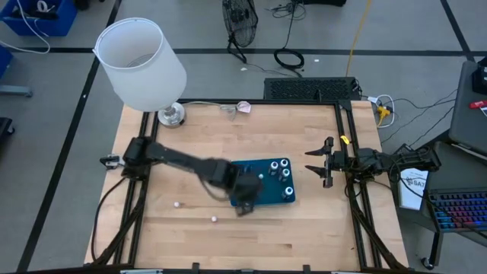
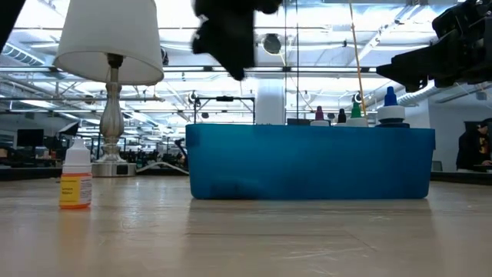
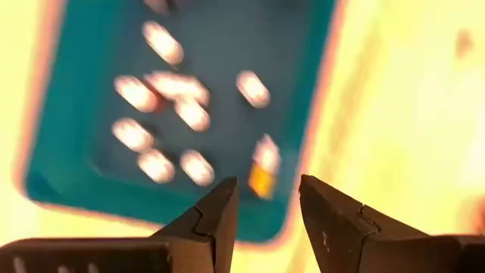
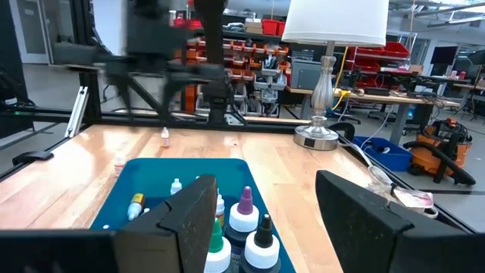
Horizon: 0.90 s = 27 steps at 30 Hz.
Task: Pick & Place food coloring
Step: Put the small orange food coloring bottle into the blue bin
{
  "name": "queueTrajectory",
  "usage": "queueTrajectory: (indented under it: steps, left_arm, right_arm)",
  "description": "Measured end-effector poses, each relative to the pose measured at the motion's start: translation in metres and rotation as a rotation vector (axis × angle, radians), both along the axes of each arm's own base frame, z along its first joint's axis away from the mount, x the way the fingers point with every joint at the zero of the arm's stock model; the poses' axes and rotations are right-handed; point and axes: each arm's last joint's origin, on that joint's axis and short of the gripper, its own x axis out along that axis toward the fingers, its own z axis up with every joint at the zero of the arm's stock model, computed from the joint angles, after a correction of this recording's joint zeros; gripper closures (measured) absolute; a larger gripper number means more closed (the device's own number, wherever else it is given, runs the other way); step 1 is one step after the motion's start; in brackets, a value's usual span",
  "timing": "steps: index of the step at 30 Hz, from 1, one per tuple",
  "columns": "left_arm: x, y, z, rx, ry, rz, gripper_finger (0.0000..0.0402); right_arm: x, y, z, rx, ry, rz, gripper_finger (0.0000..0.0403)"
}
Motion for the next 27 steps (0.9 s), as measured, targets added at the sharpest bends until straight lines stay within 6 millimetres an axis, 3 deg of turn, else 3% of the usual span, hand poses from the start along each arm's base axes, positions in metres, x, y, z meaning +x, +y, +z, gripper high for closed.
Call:
queueTrajectory:
  steps: [8, 13, 19, 27]
  left_arm:
    - [-0.034, -0.089, -0.012, -0.028, 0.079, -0.032, 0.0256]
    - [-0.054, -0.120, -0.015, 0.019, 0.068, 0.064, 0.0256]
    - [-0.068, -0.121, -0.032, 0.079, 0.133, 0.206, 0.0256]
    - [-0.073, -0.096, -0.074, 0.041, 0.325, 0.306, 0.0256]
  right_arm:
    - [0.000, 0.000, 0.000, 0.000, 0.001, 0.000, 0.0190]
    - [0.000, 0.000, 0.000, 0.000, 0.002, 0.000, 0.0190]
    - [0.000, 0.000, 0.000, 0.000, 0.001, 0.000, 0.0190]
    - [0.000, 0.000, 0.000, 0.000, 0.001, 0.000, 0.0190]
